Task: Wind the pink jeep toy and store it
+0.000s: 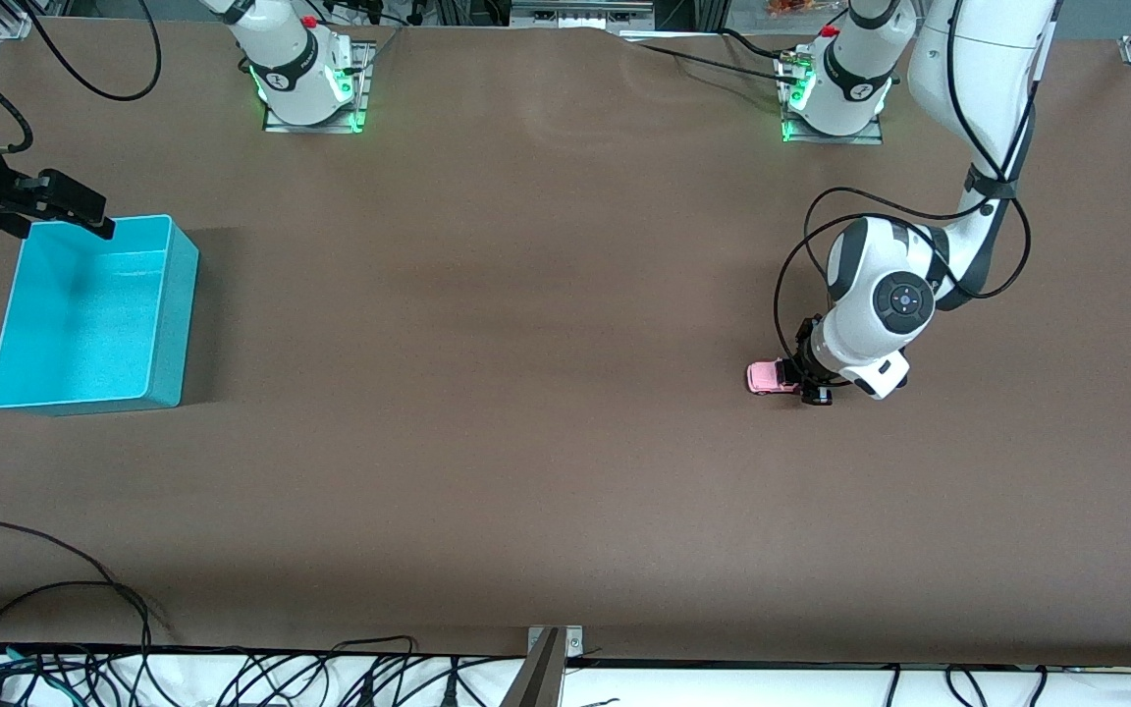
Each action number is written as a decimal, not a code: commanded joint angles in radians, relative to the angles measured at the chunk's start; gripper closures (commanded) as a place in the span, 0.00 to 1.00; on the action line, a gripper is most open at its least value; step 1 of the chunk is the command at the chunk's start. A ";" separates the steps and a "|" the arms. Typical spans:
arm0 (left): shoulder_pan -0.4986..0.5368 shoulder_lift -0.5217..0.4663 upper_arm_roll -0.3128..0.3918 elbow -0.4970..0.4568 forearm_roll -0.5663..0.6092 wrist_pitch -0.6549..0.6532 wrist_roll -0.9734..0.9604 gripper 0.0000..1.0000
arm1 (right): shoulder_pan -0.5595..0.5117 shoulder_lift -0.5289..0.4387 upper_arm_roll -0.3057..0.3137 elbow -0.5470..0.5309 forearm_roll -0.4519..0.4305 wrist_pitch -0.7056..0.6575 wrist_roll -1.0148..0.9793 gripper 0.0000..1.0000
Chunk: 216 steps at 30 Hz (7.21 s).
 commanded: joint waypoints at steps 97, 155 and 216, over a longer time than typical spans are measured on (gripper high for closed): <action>0.364 -0.326 0.002 0.248 0.130 -0.503 0.811 0.00 | 0.002 0.013 0.000 0.024 0.009 -0.002 0.007 0.00; 0.385 -0.401 -0.096 0.393 0.130 -0.714 1.806 0.00 | 0.000 0.013 -0.003 0.025 0.009 0.000 0.007 0.00; 0.385 -0.400 -0.096 0.393 0.132 -0.718 1.804 0.00 | 0.020 0.050 -0.003 0.035 0.019 0.035 0.011 0.00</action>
